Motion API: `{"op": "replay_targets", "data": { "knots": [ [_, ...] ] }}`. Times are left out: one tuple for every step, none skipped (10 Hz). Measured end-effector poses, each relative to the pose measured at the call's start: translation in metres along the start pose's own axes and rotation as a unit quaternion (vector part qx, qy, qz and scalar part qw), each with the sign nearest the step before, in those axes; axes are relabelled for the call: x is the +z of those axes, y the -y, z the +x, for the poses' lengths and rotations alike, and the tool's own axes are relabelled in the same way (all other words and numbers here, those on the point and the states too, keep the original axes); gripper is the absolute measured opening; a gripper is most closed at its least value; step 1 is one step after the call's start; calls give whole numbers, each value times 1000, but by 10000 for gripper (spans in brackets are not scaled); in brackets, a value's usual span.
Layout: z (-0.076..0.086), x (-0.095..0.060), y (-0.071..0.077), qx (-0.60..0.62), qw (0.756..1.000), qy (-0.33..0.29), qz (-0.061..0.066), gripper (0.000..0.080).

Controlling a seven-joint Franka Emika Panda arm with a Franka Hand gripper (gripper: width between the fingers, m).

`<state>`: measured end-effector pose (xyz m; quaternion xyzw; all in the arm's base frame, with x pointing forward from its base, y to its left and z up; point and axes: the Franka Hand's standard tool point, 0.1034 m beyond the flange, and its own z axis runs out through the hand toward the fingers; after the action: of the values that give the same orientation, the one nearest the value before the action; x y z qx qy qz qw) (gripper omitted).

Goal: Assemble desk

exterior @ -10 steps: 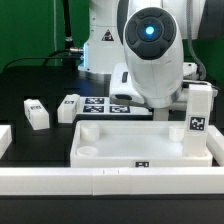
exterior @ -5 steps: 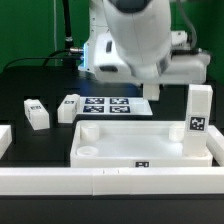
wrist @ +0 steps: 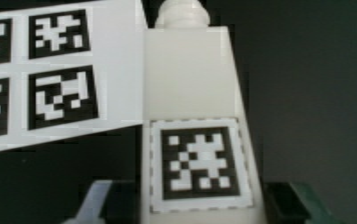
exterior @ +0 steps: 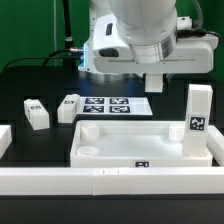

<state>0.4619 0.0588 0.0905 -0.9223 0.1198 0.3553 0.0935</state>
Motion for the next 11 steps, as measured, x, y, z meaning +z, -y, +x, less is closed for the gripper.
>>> {"op": "replay_targets", "data": {
  "knots": [
    [8, -6, 1, -15, 999, -45, 1, 285],
    [11, -16, -3, -34, 997, -71, 1, 285],
    [16, -31, -3, -40, 994, -103, 3, 285],
    [19, -49, 1, -47, 991, -126, 3, 285],
    [23, -62, 8, -55, 985, -162, -1, 285],
    [28, -64, 9, -56, 978, -203, -1, 285],
    [27, -61, 7, -55, 972, -227, -1, 285],
    [34, -67, 6, -62, 959, -275, -3, 285],
    [39, -73, 3, -78, 948, -309, -10, 285],
    [45, -93, 1, -93, 935, -342, -13, 285],
    [48, -110, 1, -100, 924, -369, -14, 285]
  ]
}}
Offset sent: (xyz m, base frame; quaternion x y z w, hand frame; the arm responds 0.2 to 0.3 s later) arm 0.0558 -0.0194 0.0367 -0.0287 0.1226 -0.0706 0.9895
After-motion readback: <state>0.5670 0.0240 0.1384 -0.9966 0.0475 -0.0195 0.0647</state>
